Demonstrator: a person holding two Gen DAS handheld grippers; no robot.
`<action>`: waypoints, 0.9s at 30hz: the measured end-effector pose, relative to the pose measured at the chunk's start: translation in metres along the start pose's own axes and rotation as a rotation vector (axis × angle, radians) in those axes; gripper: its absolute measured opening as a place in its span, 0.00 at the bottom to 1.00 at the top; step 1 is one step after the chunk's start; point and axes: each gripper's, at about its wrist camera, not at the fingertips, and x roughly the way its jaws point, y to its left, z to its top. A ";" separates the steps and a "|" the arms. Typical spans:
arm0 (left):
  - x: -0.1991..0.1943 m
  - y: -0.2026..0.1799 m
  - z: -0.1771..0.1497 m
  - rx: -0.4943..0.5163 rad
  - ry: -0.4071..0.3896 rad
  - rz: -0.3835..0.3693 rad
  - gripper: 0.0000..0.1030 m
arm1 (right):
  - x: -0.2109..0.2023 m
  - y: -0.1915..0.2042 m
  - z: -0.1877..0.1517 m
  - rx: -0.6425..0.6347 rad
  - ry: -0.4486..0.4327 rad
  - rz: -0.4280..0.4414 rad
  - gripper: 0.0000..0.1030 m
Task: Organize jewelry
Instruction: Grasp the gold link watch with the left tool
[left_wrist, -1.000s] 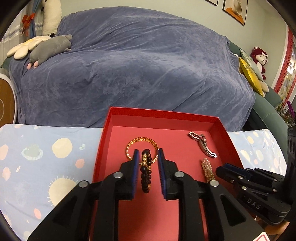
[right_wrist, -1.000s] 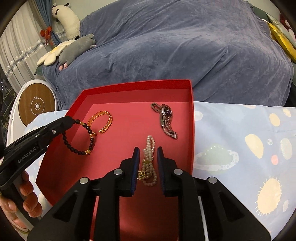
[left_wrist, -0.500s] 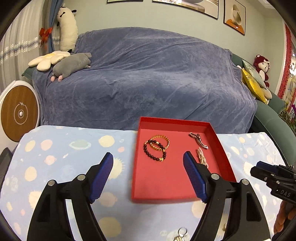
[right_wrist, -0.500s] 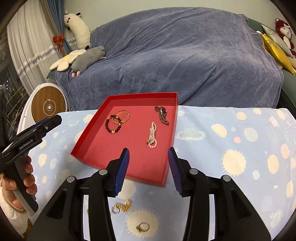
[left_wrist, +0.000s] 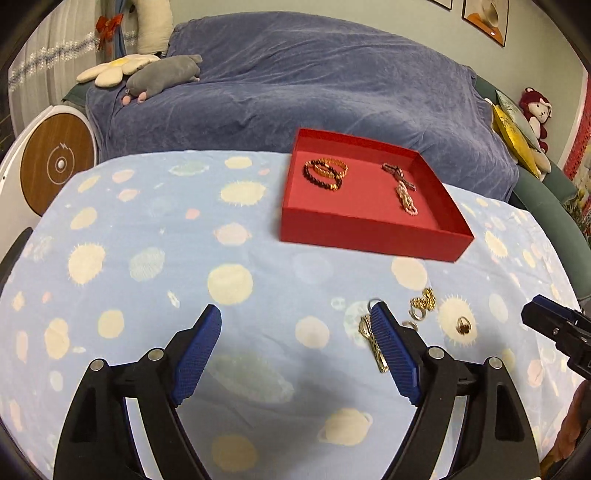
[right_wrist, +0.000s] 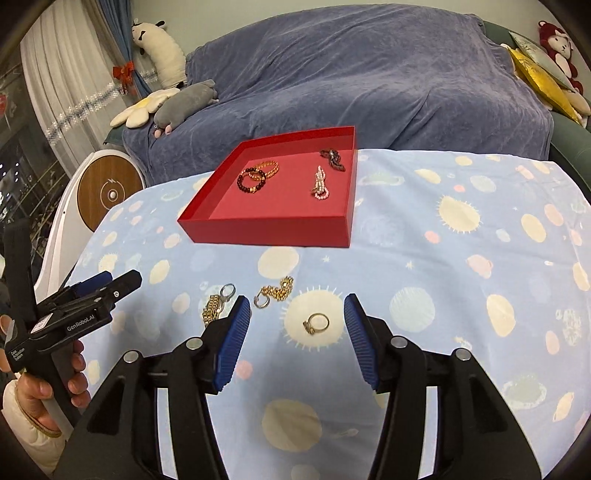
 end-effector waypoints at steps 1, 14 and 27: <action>0.002 -0.002 -0.007 -0.004 0.012 -0.013 0.78 | 0.003 0.002 -0.006 -0.007 0.012 -0.003 0.50; 0.039 -0.052 -0.023 0.087 0.067 -0.102 0.78 | 0.024 0.001 -0.024 -0.031 0.071 -0.025 0.50; 0.070 -0.062 -0.028 0.141 0.082 -0.042 0.47 | 0.027 -0.002 -0.016 -0.017 0.072 -0.018 0.50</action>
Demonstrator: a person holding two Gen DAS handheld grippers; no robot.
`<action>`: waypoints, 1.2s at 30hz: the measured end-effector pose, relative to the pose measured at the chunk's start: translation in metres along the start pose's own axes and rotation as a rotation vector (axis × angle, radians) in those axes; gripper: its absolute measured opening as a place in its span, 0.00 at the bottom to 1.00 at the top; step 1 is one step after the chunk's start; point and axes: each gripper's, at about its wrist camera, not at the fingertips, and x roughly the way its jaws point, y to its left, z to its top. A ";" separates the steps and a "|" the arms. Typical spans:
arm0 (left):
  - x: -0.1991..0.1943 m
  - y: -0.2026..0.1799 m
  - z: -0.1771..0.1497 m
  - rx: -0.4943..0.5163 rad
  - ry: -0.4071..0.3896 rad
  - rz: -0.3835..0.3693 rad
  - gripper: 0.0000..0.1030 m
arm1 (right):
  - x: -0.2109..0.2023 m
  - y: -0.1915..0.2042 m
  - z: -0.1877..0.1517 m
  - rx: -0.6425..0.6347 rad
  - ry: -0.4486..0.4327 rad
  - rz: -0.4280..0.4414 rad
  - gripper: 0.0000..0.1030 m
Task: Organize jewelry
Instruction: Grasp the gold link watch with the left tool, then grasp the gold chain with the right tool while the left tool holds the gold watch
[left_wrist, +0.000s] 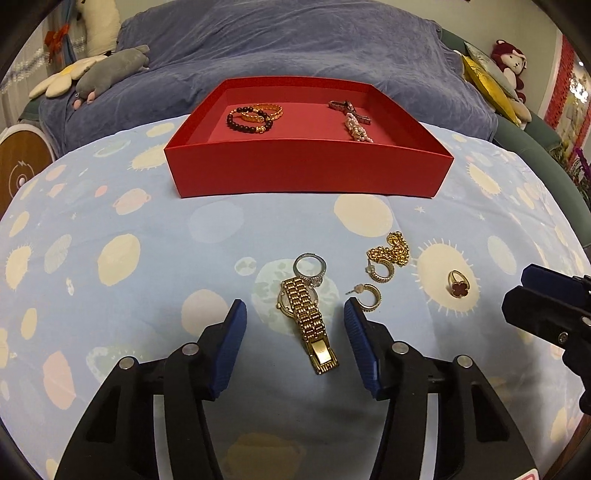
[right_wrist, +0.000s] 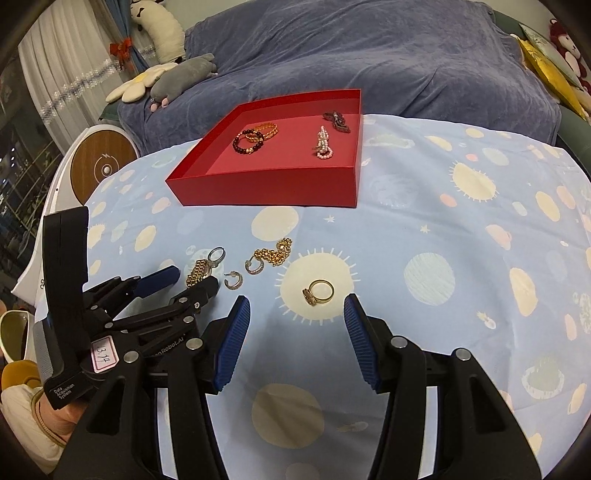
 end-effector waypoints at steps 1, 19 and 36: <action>0.000 0.000 0.000 0.002 -0.003 0.008 0.40 | 0.001 0.000 0.000 0.000 0.002 0.002 0.50; -0.042 0.023 0.007 -0.047 -0.040 -0.093 0.09 | 0.030 0.017 0.013 -0.032 0.012 0.024 0.44; -0.062 0.060 0.001 -0.122 -0.043 -0.111 0.09 | 0.077 0.022 0.023 -0.025 0.025 -0.024 0.27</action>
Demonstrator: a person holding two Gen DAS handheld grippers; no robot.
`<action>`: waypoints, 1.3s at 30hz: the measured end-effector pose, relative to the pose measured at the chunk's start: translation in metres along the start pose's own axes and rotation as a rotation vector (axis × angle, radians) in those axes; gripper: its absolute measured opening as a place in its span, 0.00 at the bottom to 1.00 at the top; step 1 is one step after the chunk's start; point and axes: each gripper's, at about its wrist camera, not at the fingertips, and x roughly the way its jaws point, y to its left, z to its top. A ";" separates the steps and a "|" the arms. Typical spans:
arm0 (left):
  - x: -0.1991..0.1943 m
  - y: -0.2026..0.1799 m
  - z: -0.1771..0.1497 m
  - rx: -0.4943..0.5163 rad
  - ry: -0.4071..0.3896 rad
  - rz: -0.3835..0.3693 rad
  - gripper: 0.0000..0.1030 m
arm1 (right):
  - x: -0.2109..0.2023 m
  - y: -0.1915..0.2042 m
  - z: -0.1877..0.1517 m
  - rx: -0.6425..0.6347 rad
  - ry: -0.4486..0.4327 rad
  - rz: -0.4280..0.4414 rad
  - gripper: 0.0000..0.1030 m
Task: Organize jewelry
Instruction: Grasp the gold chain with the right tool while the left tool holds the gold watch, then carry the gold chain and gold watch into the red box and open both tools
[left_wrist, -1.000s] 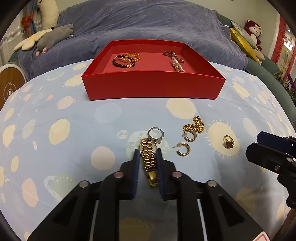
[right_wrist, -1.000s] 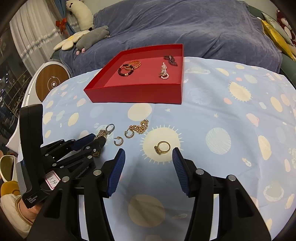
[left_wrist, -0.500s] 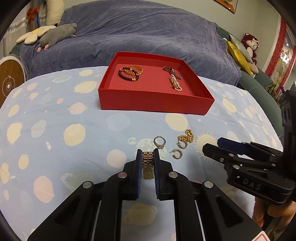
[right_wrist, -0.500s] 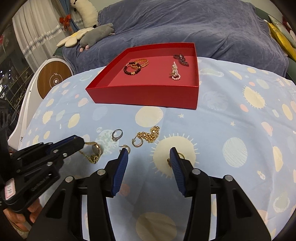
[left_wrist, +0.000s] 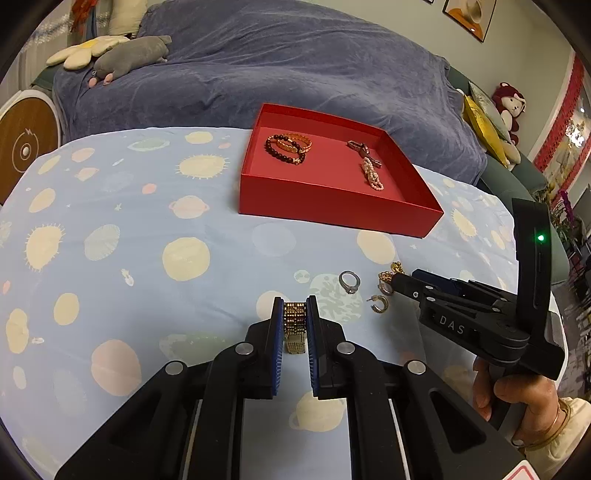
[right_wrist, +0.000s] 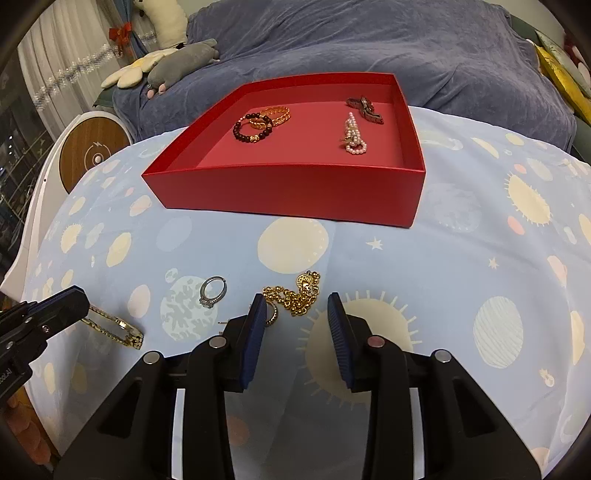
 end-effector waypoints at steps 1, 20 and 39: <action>0.000 0.001 0.000 -0.002 0.001 -0.003 0.09 | 0.000 -0.001 0.000 0.007 -0.005 -0.002 0.25; 0.002 0.000 0.001 -0.005 0.002 0.000 0.09 | -0.014 0.011 0.002 -0.032 -0.021 0.048 0.07; -0.012 -0.005 0.019 0.002 -0.050 -0.008 0.09 | -0.095 0.004 0.015 -0.022 -0.157 0.132 0.07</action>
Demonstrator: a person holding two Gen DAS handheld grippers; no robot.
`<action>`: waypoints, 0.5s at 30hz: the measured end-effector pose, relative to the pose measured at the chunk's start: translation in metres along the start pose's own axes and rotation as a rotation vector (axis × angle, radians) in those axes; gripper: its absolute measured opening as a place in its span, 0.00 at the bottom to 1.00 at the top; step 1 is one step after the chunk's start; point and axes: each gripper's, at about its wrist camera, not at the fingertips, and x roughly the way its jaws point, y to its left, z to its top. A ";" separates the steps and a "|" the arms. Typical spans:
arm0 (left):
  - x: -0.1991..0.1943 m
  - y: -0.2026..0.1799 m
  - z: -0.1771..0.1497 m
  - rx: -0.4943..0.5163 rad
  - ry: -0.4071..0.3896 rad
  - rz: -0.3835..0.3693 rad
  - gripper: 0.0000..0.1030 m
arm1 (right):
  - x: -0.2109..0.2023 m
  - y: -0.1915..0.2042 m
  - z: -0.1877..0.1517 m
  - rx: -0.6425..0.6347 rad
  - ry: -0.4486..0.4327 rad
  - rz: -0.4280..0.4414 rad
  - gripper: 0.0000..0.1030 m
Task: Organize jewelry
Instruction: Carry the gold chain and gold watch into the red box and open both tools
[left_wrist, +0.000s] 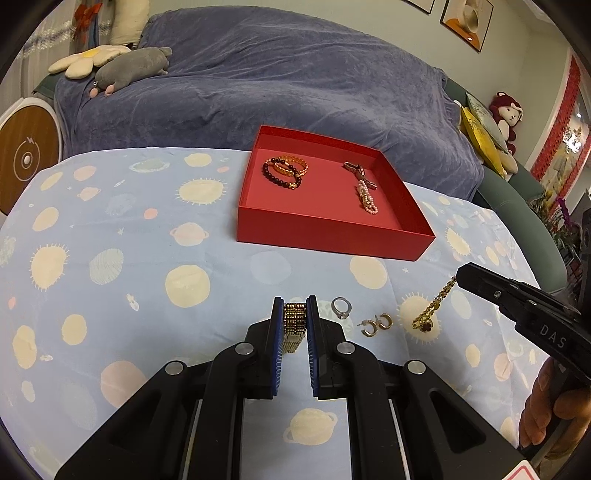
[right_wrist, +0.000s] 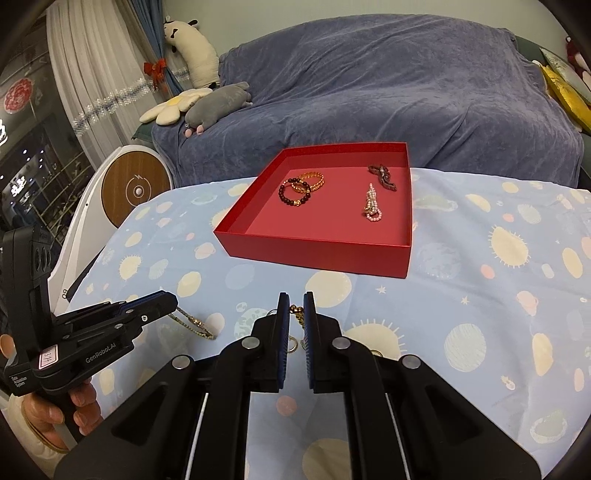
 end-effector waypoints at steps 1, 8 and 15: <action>-0.001 -0.002 0.001 0.003 -0.002 -0.003 0.09 | -0.002 -0.001 0.001 0.001 -0.004 0.001 0.07; -0.013 -0.017 0.019 0.057 -0.040 -0.004 0.09 | -0.020 -0.004 0.020 0.008 -0.052 0.000 0.07; -0.023 -0.028 0.070 0.098 -0.094 -0.009 0.09 | -0.037 -0.012 0.077 -0.005 -0.137 -0.018 0.07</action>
